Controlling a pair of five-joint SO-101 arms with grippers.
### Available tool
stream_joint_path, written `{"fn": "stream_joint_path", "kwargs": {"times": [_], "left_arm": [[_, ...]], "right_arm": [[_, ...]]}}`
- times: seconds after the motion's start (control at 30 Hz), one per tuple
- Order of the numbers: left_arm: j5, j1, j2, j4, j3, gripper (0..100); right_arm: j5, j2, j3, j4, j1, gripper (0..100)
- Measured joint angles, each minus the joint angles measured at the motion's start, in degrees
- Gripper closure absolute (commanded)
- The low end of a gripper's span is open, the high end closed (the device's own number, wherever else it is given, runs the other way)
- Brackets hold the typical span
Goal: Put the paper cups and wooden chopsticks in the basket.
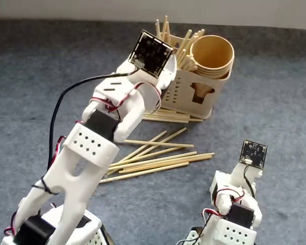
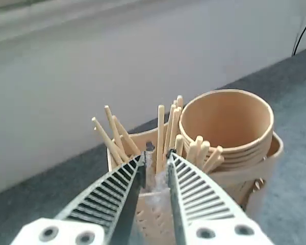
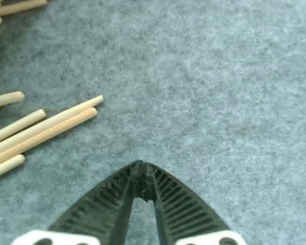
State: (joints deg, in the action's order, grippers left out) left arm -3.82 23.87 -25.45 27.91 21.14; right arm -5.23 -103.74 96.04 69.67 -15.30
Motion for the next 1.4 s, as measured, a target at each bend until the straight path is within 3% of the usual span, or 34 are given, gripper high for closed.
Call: {"fn": "stream_joint_path", "kwargs": {"times": [0.3,0.5,0.77,1.0,1.23,1.4], "left_arm": [[0.0,0.0,-4.04,22.86,0.0,91],[0.0,3.69,-4.04,33.58,0.0,91],[-5.45,8.53,-4.13,34.9,9.23,91],[-9.41,8.44,-4.13,28.75,18.2,91],[-9.67,8.18,-3.69,27.43,19.08,91],[-13.45,8.7,4.75,27.34,16.7,91]], "right_arm": [[0.0,0.0,0.0,0.0,0.0,99.3],[0.0,0.0,0.0,0.0,0.0,99.3],[0.0,0.0,0.0,0.0,0.0,99.3],[0.0,0.0,0.0,0.0,0.0,99.3],[0.0,0.0,0.0,0.0,0.0,99.3],[0.0,0.0,0.0,0.0,0.0,99.3]]}}
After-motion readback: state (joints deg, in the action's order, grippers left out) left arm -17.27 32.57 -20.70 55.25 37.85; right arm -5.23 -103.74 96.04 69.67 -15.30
